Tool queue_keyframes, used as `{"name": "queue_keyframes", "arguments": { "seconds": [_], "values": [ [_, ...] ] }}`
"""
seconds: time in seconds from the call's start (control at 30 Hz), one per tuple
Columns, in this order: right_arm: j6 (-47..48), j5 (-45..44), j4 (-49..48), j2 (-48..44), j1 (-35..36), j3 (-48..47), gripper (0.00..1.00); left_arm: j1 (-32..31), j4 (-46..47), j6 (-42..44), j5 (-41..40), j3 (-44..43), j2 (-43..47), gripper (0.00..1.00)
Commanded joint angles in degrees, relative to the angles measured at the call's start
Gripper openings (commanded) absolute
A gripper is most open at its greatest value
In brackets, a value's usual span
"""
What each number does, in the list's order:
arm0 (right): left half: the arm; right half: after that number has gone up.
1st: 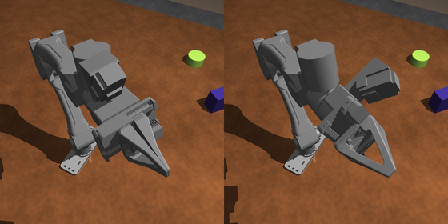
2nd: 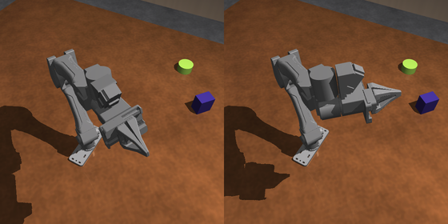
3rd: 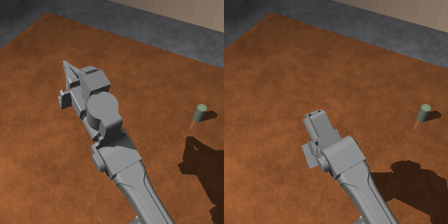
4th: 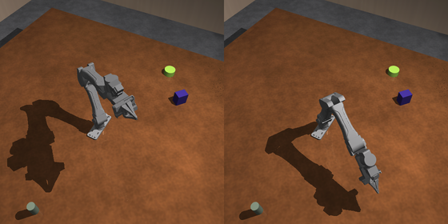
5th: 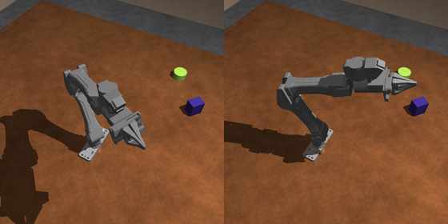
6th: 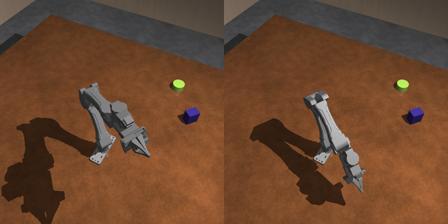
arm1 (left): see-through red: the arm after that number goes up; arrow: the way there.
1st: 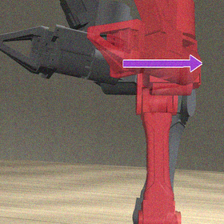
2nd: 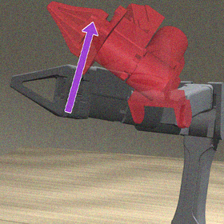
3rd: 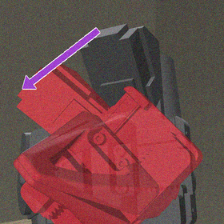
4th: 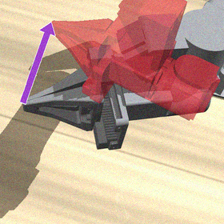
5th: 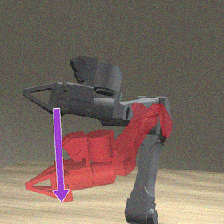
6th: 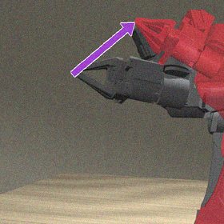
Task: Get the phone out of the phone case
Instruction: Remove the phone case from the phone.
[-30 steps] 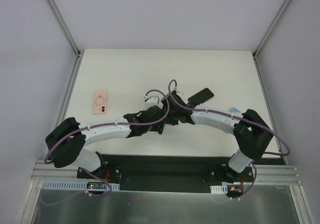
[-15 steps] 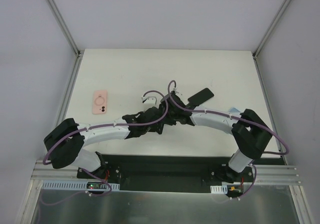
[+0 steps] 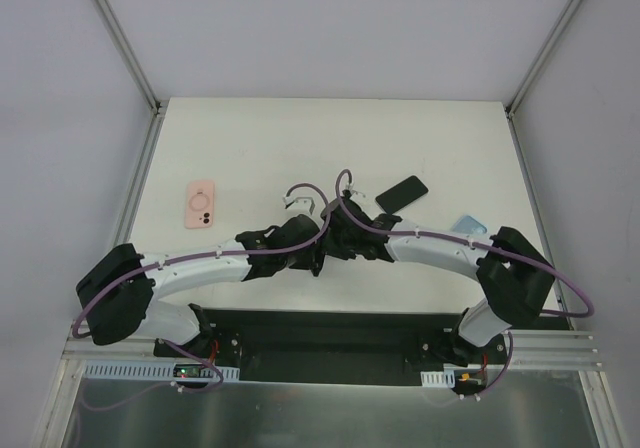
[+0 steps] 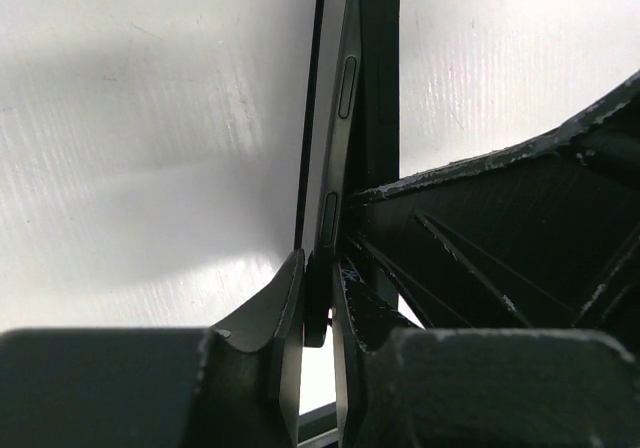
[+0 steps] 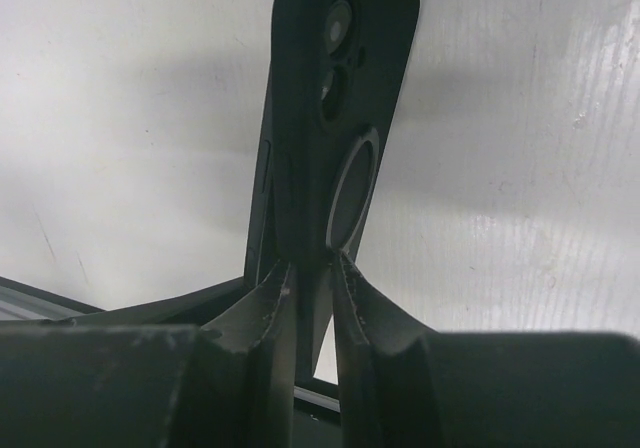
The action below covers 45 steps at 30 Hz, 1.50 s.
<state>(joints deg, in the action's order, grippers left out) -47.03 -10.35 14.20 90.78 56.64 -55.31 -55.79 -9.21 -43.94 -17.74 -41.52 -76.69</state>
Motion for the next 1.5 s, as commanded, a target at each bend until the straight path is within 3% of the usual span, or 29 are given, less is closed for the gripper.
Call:
{"name": "queue_keyframes", "arguments": {
  "seconds": [0.0, 0.1, 0.3, 0.37, 0.67, 1.1, 1.47],
  "values": [
    [5.6, -4.0, 31.9, 1.5, 1.2, 3.3, 0.01, 3.0, -8.3, 1.5, -7.0, -0.1, 2.9, 0.0],
    [6.2, -3.5, 32.1, 1.5, 1.2, 2.3, 0.02, 3.0, -8.1, 0.5, -5.1, -0.4, 2.4, 0.0],
    [5.6, 0.0, 29.8, -1.1, 1.2, 2.1, 0.49, 2.5, -7.6, -0.1, -4.8, 0.1, 0.9, 0.0],
    [5.3, 0.9, 29.2, -2.4, 1.1, 1.9, 0.53, 2.5, -7.7, 0.1, -5.3, 0.3, 0.7, 0.0],
    [5.6, 1.3, 30.8, -6.1, 1.0, -1.0, 0.52, 2.4, -7.7, 0.6, -6.5, 0.5, 0.2, 0.0],
    [5.9, 4.2, 27.7, 1.1, 3.1, -3.0, 0.51, 2.0, -7.7, 2.0, -7.2, -0.5, 0.9, 0.0],
    [5.5, 5.5, 26.5, 1.0, 3.8, -5.8, 0.51, -0.4, -8.7, 5.1, -10.9, -4.4, 1.1, 0.0]
  ]
}}
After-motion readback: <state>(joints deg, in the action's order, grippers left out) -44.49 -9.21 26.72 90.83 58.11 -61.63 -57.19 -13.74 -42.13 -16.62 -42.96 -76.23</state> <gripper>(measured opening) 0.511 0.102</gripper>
